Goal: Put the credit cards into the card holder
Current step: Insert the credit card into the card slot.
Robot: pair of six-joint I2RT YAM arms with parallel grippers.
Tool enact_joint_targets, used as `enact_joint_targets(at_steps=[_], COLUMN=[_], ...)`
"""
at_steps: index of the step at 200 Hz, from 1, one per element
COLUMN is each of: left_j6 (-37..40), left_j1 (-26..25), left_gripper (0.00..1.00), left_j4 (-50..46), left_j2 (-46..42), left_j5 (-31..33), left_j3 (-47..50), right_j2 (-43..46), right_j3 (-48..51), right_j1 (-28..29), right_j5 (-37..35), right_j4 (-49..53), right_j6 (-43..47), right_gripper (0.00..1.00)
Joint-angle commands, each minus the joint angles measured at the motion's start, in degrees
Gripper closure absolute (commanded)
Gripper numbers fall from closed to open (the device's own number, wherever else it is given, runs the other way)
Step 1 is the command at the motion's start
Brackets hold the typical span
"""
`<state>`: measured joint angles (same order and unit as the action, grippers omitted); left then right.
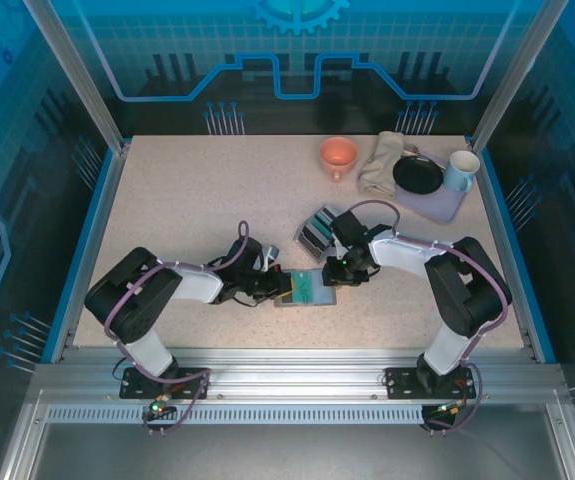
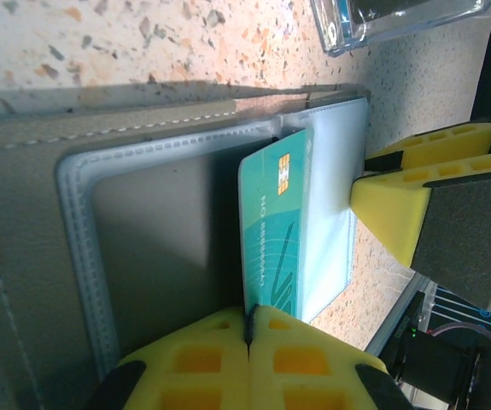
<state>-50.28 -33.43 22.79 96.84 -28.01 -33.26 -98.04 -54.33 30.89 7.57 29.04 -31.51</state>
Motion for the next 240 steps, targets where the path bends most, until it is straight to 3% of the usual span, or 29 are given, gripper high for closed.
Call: enact_joint_targets(at_steps=[1,54,147,194,240], left_j6=[-0.1,-3.98,-2.61,0.27,3.45], left_j1=[-1.47,-3.76,-6.97,-7.91,-7.74], left_gripper=[0.99,0.96,0.88,0.79,0.61], left_j4=[-2.71,-1.73,-6.24,-12.0,-24.56], left_j2=[2.27,3.42,7.09,7.04,1.86], left_j5=[0.93,4.08,4.81,5.42,14.59], left_j3=[-2.02,-3.62,-10.05,-12.88,-12.12], right_j2=[-2.61,-1.98,-0.5,-0.12,-0.3], right_j3=[2.47,3.21,6.07,6.52,4.93], right_j1=[0.3,0.3,-1.08,-1.76,-1.8], right_j5=[2.33,4.48,8.1,7.97,1.56], right_j4=[-2.21,-3.65,-6.68,-7.14,-2.79], right_j6=[-0.92,-2.41,-4.4,-5.01,-3.84], right_gripper=[0.65,0.65,0.66,0.65,0.64])
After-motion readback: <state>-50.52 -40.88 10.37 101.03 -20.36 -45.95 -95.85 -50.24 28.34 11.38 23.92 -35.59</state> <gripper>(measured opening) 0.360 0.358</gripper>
